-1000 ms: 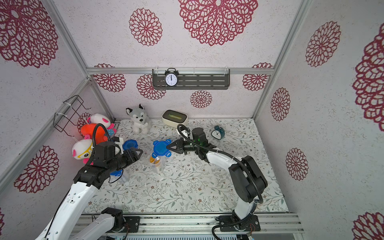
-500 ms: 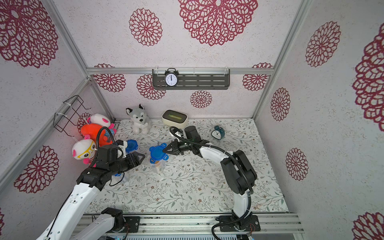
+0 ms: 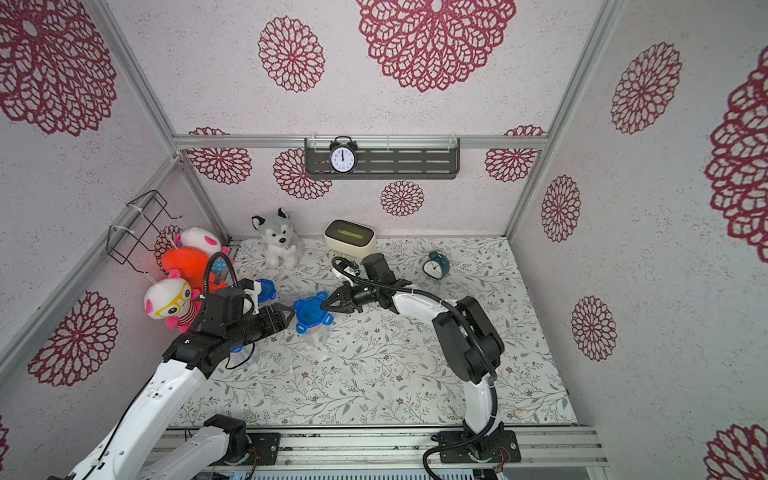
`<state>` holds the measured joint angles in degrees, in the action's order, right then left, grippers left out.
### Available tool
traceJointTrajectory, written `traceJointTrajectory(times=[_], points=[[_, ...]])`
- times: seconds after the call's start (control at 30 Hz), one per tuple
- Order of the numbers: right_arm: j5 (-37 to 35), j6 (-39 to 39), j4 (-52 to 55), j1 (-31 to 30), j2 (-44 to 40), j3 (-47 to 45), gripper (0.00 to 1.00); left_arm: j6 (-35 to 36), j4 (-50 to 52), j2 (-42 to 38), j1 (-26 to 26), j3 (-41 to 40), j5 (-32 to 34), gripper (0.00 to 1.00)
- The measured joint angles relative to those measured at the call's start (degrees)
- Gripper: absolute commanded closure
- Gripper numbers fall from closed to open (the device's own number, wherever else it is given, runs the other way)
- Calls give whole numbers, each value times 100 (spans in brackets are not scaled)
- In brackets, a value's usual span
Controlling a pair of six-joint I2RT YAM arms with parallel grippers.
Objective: Pack away toiletry kits
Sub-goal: Close the lid on the container.
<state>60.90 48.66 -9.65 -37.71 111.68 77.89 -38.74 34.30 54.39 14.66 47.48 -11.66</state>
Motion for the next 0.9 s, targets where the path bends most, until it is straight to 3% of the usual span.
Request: traceJointTrajectory(times=[0.5,0.9], points=[[291,96,-210,-11,214,61,94,452,61,87,81,79,343,30],[385,98,-234,11,518,291,94,514,-94,219,85,74,247,29]])
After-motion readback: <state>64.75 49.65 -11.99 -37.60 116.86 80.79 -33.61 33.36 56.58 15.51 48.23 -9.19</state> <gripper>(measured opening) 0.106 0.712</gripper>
